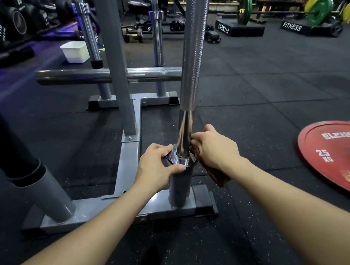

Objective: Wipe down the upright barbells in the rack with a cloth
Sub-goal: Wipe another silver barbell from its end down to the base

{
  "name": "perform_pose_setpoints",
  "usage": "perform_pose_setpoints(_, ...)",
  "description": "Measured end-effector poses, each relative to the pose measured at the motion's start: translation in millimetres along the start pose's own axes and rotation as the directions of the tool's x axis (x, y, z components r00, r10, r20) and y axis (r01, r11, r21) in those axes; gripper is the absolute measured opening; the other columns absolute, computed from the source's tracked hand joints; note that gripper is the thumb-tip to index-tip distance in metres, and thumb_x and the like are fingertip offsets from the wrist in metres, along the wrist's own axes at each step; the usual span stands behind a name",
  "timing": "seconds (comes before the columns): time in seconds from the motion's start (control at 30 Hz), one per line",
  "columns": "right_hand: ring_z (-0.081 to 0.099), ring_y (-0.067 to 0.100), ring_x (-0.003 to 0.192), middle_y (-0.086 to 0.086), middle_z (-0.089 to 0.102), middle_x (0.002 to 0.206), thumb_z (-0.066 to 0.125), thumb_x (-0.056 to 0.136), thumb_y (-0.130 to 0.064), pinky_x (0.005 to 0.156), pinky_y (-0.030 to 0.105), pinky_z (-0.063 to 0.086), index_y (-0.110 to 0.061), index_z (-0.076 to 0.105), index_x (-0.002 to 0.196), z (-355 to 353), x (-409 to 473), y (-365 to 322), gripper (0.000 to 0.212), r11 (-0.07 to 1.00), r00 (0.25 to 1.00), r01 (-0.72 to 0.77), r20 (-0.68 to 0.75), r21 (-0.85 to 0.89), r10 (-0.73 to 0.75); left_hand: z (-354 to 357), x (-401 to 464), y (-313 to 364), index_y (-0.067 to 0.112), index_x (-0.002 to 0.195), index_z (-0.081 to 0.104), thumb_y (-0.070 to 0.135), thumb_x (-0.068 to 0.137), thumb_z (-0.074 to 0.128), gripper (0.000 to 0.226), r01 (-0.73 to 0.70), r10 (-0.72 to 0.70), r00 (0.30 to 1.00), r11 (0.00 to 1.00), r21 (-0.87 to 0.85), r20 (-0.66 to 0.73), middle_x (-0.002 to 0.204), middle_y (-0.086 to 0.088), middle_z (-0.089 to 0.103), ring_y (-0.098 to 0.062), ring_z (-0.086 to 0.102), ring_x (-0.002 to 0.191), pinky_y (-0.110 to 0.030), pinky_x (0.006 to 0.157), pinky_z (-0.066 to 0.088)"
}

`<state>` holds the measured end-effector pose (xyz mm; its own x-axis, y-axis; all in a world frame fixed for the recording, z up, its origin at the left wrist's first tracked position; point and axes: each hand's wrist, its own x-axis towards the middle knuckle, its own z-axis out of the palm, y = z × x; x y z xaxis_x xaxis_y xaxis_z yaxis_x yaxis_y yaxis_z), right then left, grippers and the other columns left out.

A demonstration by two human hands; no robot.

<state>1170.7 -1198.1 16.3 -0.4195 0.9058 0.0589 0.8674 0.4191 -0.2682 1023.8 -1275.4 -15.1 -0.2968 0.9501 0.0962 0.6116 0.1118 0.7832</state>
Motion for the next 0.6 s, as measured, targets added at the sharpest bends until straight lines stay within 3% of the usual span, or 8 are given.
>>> perform_pose_setpoints(0.17, 0.056, 0.033, 0.092, -0.003, 0.033, 0.1, 0.035, 0.1, -0.044, 0.074, 0.038, 0.046, -0.04, 0.055, 0.121, -5, -24, 0, 0.03, 0.997, 0.999, 0.051, 0.0, -0.066, -0.051, -2, -1, 3, 0.016, 0.133, 0.054, 0.026, 0.073, 0.08, 0.066, 0.01, -0.01, 1.0, 1.0, 0.017, 0.002, 0.115, 0.009, 0.051, -0.012, 0.052, 0.113, -0.017, 0.092, 0.034)
perform_pose_setpoints(0.3, 0.056, 0.034, 0.092, 0.0, 0.036, 0.105, 0.036, 0.1, -0.044, 0.074, 0.038, 0.046, -0.035, 0.055, 0.123, -12, -42, -5, 0.031, 0.99, 0.997, 0.075, 0.017, -0.117, -0.073, -2, -7, 9, 0.017, 0.137, 0.049, 0.027, 0.078, 0.076, 0.066, 0.03, -0.031, 0.999, 0.999, 0.033, 0.029, 0.126, 0.004, 0.049, -0.015, 0.05, 0.118, -0.022, 0.097, 0.036)
perform_pose_setpoints(0.43, 0.055, 0.033, 0.092, -0.002, 0.031, 0.1, 0.037, 0.1, -0.045, 0.068, 0.036, 0.042, -0.038, 0.053, 0.123, -15, -59, -8, 0.029, 0.982, 0.993, 0.117, 0.035, -0.151, -0.113, -2, -15, 14, 0.018, 0.134, 0.051, 0.024, 0.085, 0.069, 0.053, 0.037, -0.038, 0.998, 0.999, 0.015, 0.049, 0.129, 0.004, 0.048, -0.017, 0.049, 0.118, -0.031, 0.101, 0.039)
perform_pose_setpoints(0.6, 0.056, 0.03, 0.098, -0.002, 0.035, 0.104, 0.039, 0.099, -0.047, 0.072, 0.037, 0.043, -0.043, 0.051, 0.129, -22, -72, -25, 0.033, 0.972, 0.979, 0.193, 0.091, -0.131, -0.182, -13, -29, 18, 0.017, 0.13, 0.055, 0.018, 0.092, 0.06, 0.038, 0.058, -0.058, 0.996, 0.998, 0.013, 0.067, 0.131, 0.0, 0.05, -0.019, 0.048, 0.121, -0.03, 0.1, 0.038)
